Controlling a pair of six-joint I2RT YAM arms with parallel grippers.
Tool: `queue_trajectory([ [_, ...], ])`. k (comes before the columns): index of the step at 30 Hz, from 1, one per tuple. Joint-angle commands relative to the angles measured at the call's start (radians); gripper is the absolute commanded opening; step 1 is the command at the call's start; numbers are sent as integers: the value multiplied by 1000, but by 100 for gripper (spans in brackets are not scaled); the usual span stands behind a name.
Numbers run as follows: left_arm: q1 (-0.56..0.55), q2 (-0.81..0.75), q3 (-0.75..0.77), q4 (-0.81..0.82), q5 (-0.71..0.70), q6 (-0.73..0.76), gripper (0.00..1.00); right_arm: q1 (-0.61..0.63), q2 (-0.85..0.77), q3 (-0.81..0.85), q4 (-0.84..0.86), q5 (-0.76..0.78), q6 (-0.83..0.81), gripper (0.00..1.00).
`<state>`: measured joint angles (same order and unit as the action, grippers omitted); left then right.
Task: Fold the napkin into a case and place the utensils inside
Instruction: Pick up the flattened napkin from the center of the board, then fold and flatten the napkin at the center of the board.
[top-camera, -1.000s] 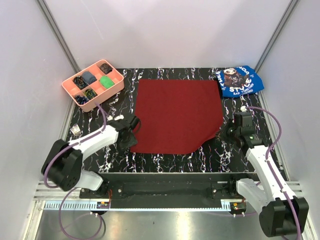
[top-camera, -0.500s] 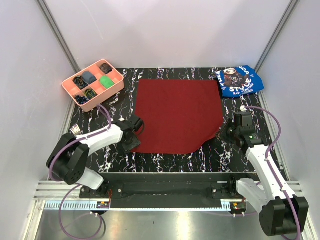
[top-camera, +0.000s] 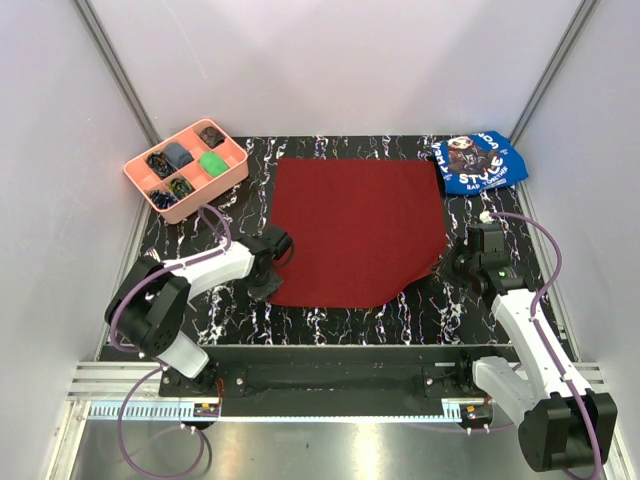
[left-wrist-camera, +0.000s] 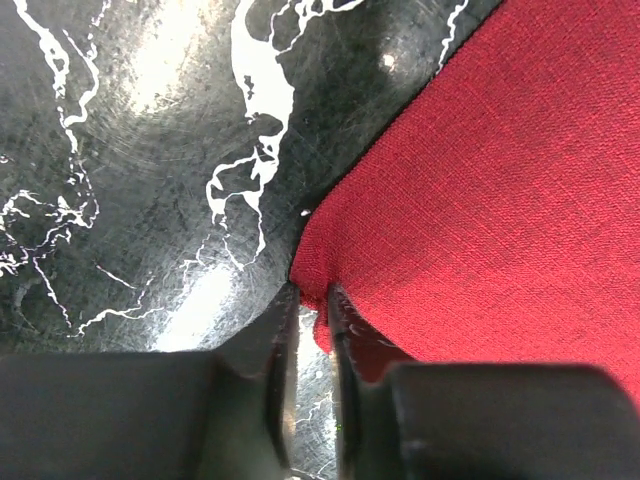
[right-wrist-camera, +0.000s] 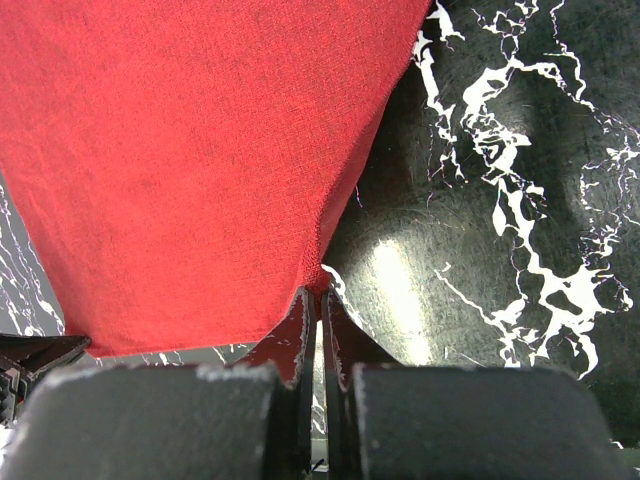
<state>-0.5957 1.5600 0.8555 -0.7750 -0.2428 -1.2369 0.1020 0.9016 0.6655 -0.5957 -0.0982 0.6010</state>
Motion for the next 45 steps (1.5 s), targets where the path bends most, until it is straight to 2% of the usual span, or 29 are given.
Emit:
queue_trajectory([
  [1,-1,43,-59,65,-47,-6,8,1,-7,5,27,0,-3,0],
  [2,-1,31,-52,65,-70,8,0,1,-7,0,25,3,-3,0],
  [5,-6,-58,-46,65,-113,72,0,1,-27,9,13,5,-1,0],
  [8,-27,-213,-46,71,-133,166,0,1,-108,31,-12,6,14,0],
  [12,-79,-506,-58,98,-90,321,0,-1,-287,37,-30,-35,80,0],
  [18,-93,-908,-122,83,22,367,0,-1,-438,75,-149,-130,100,0],
  [21,-92,-1066,-125,56,39,398,0,-1,-509,149,-225,-135,77,0],
  [26,-90,-1254,32,57,59,473,0,1,-590,374,-274,-164,-9,0],
  [31,-90,-1253,337,75,76,623,0,1,-639,589,-231,-158,-86,0],
  [34,-90,-1207,449,132,118,678,0,1,-647,655,-161,-163,-96,0],
  [38,-92,-1108,485,235,114,697,0,1,-587,683,-75,-120,-89,0],
  [42,-92,-965,484,252,8,688,0,1,-450,677,-50,-48,-83,0],
  [45,-90,-826,496,209,-162,646,0,1,-307,639,-26,-9,-89,0],
])
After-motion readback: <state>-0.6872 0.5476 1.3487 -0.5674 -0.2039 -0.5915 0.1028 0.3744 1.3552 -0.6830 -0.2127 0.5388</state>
